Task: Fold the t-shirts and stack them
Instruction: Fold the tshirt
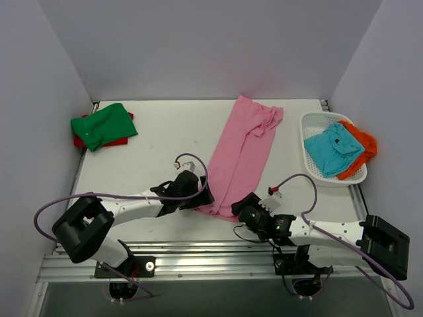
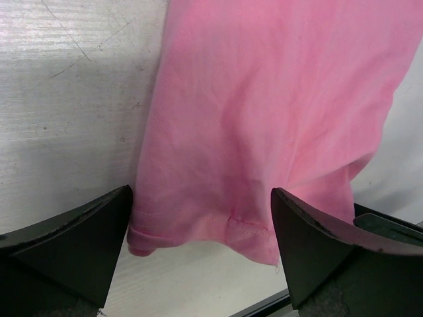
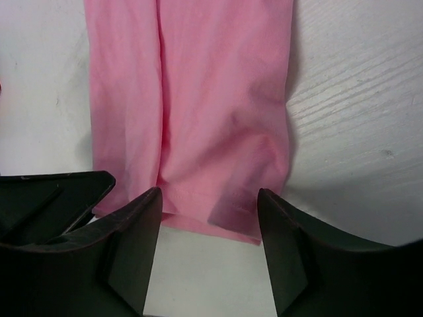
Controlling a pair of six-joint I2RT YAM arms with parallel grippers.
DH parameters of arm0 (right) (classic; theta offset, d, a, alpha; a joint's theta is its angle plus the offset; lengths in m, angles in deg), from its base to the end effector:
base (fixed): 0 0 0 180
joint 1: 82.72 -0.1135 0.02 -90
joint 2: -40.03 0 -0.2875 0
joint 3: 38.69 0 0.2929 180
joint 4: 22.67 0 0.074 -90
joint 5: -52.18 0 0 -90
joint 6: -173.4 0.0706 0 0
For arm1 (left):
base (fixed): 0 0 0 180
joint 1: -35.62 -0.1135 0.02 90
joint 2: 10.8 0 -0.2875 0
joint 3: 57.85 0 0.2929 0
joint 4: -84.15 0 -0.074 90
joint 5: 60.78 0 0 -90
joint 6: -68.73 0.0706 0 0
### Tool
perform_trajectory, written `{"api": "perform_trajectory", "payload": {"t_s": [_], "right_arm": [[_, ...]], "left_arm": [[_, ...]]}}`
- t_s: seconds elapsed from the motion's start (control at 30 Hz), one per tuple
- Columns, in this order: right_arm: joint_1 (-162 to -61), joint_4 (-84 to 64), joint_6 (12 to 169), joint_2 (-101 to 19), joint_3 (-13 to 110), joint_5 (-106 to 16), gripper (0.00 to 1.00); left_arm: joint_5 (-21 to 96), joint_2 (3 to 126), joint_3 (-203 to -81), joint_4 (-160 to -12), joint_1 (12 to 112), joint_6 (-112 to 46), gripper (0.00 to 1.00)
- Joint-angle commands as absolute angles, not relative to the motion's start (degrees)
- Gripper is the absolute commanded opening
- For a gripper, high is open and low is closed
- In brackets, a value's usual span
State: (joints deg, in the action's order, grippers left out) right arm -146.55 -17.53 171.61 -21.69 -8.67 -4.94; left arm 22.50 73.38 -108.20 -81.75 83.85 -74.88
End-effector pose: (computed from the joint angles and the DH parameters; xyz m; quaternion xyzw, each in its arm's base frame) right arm 0.1401 0.1982 0.1329 0.3049 0.8117 0.3553 0.3493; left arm 0.2265 -0.2412 0.1295 -0.0647 0.9297 -0.2437 0.2684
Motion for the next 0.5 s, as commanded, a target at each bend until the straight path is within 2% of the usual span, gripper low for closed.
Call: {"api": "perform_trajectory", "payload": {"t_s": [0.0, 0.1, 0.27, 0.37, 0.47], "right_arm": [[-147.84, -15.77, 172.17, -22.64, -9.29, -4.86, 0.58], [-148.63, -16.29, 173.66, -24.39, -9.99, -5.21, 0.61], [-149.42, -18.67, 174.98, -27.82, -10.87, -6.27, 0.6], [-150.04, -19.11, 175.25, -29.05, -10.79, -6.27, 0.57], [-150.22, -19.2, 175.6, -29.23, -10.96, -6.09, 0.47]], "left_arm": [[22.27, 73.49, -106.94, -80.43, 84.14, -75.33, 0.95], [22.45, 74.01, -106.85, -81.22, 84.14, -75.41, 0.89], [22.8, 74.54, -106.85, -81.48, 84.14, -75.33, 0.84], [22.8, 74.63, -106.85, -81.48, 84.14, -75.33, 0.79], [22.71, 74.54, -106.76, -81.48, 84.14, -75.33, 0.72]]}}
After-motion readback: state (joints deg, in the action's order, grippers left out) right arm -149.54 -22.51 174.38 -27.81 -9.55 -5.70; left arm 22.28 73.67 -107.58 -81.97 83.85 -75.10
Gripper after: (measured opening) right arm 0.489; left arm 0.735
